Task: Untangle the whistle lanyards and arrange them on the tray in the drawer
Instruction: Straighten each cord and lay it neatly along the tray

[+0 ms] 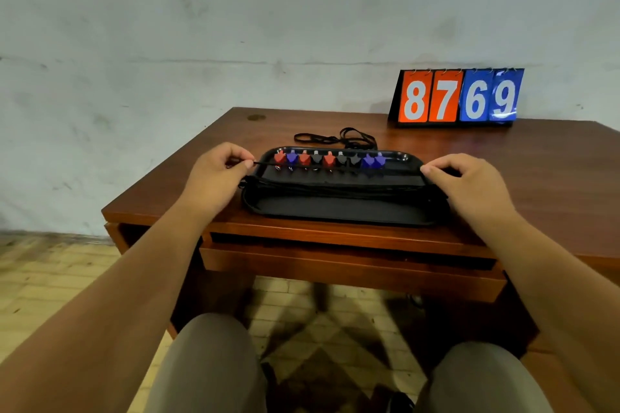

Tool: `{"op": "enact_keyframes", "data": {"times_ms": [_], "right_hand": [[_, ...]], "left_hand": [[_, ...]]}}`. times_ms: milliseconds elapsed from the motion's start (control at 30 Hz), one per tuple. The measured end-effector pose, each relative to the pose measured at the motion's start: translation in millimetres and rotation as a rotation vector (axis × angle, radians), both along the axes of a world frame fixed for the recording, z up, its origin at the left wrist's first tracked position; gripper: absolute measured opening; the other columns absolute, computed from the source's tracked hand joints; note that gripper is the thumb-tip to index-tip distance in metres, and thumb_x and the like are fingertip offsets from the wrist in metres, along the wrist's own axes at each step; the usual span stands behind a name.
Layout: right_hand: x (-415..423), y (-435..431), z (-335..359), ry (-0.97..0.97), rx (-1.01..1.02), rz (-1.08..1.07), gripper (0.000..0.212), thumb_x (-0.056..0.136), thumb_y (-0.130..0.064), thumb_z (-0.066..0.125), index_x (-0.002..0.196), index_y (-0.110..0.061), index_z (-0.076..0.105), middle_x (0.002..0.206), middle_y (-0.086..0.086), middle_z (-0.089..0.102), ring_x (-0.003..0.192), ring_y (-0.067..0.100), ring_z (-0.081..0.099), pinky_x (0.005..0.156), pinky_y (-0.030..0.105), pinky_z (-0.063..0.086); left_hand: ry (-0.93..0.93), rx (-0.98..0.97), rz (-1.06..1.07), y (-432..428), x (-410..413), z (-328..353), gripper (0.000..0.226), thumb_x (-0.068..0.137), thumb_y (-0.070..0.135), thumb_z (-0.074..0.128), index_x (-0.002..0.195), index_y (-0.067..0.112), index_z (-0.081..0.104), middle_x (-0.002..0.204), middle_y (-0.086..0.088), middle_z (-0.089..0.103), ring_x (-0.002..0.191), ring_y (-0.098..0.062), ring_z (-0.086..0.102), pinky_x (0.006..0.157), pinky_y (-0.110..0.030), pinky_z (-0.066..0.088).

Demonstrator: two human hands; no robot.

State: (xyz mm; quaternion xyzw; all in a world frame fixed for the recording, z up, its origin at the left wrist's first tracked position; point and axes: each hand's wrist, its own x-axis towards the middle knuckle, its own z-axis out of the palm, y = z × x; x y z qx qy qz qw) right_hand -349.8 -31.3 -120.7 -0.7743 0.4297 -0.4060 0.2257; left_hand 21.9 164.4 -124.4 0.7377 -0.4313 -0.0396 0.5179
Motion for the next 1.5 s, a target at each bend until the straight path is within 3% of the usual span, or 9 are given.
{"op": "enact_keyframes", "data": {"times_ms": [233,400,600,700,900,1067,1267,1367,1500], "right_hand": [[-2.7,-2.1,-5.2,-0.066,0.063,0.025,0.009,0.097,-0.046,0.075,0.097,-0.039,0.081,0.108,-0.02,0.069,0.097,0.009,0.066,0.09,0.05,0.061],[-2.8,-5.4,-8.5,0.061,0.03,0.069,0.013,0.098,-0.046,0.074,0.101,-0.035,0.08,0.111,-0.012,0.068,0.101,0.006,0.061,0.079,0.026,0.045],[-1.8,-7.7,-9.8,0.141,0.027,0.095,0.009,0.098,-0.042,0.075,0.102,-0.036,0.08,0.111,-0.011,0.065,0.101,0.008,0.059,0.078,0.021,0.041],[-1.8,-7.2,-10.7,0.105,0.04,0.086,0.012,0.1,-0.042,0.073,0.107,-0.036,0.08,0.112,-0.013,0.065,0.098,0.001,0.058,0.077,0.016,0.038],[-2.1,-5.9,-11.5,-0.01,0.136,0.078,0.014,0.102,-0.041,0.07,0.11,-0.034,0.08,0.12,-0.012,0.066,0.099,0.002,0.058,0.082,0.026,0.043],[-2.9,-8.1,-14.0,-0.087,0.169,0.094,0.015,0.104,-0.03,0.07,0.114,-0.035,0.079,0.11,-0.009,0.073,0.101,0.009,0.066,0.081,0.026,0.051],[-1.9,-8.4,-13.4,-0.136,0.215,0.057,0.014,0.104,-0.037,0.066,0.106,-0.036,0.08,0.107,-0.014,0.075,0.1,0.01,0.068,0.082,0.031,0.055],[-2.4,-8.2,-12.0,-0.117,0.236,0.023,0.019,0.105,-0.04,0.061,0.104,-0.037,0.08,0.107,-0.014,0.075,0.102,0.013,0.068,0.091,0.04,0.058],[-2.3,-4.7,-9.1,-0.137,0.244,-0.012,0.022,0.105,-0.037,0.058,0.104,-0.035,0.08,0.103,-0.011,0.076,0.097,0.021,0.07,0.087,0.04,0.058]], "left_hand": [[0.062,-0.03,-0.012,1.8,3.3,-7.6,0.008,0.101,0.025,0.071,0.1,0.032,0.076,0.099,0.01,0.074,0.091,-0.009,0.066,0.081,-0.027,0.05],[0.14,-0.011,-0.008,-0.1,11.1,-12.3,0.012,0.097,0.019,0.074,0.092,0.029,0.078,0.097,0.008,0.078,0.094,-0.017,0.072,0.088,-0.037,0.06],[0.129,0.054,-0.015,-2.9,9.4,-10.7,0.019,0.098,0.013,0.07,0.09,0.028,0.079,0.096,0.005,0.078,0.092,-0.017,0.072,0.08,-0.029,0.054],[0.129,0.045,-0.015,-2.0,6.6,-9.0,0.019,0.099,0.018,0.068,0.092,0.03,0.08,0.101,0.008,0.078,0.1,-0.014,0.07,0.088,-0.033,0.053],[0.124,0.074,-0.005,-1.2,1.8,-7.5,0.018,0.101,0.026,0.066,0.095,0.032,0.083,0.101,0.015,0.078,0.102,-0.007,0.069,0.083,-0.027,0.05],[0.137,0.063,-0.001,0.1,4.1,-7.5,0.01,0.099,0.028,0.074,0.095,0.029,0.083,0.101,0.013,0.079,0.1,-0.008,0.07,0.082,-0.027,0.052],[0.181,0.033,0.026,0.6,7.3,-7.3,0.01,0.098,0.032,0.074,0.097,0.027,0.083,0.101,0.009,0.079,0.101,-0.016,0.07,0.079,-0.028,0.05],[0.167,0.047,0.025,0.9,4.9,-5.8,0.013,0.1,0.035,0.071,0.101,0.028,0.083,0.106,0.011,0.077,0.103,-0.01,0.068,0.078,-0.024,0.047],[0.205,0.023,0.019,1.9,3.8,-2.6,0.014,0.099,0.037,0.073,0.106,0.031,0.082,0.111,0.012,0.076,0.107,-0.008,0.065,0.081,-0.024,0.045]]}}
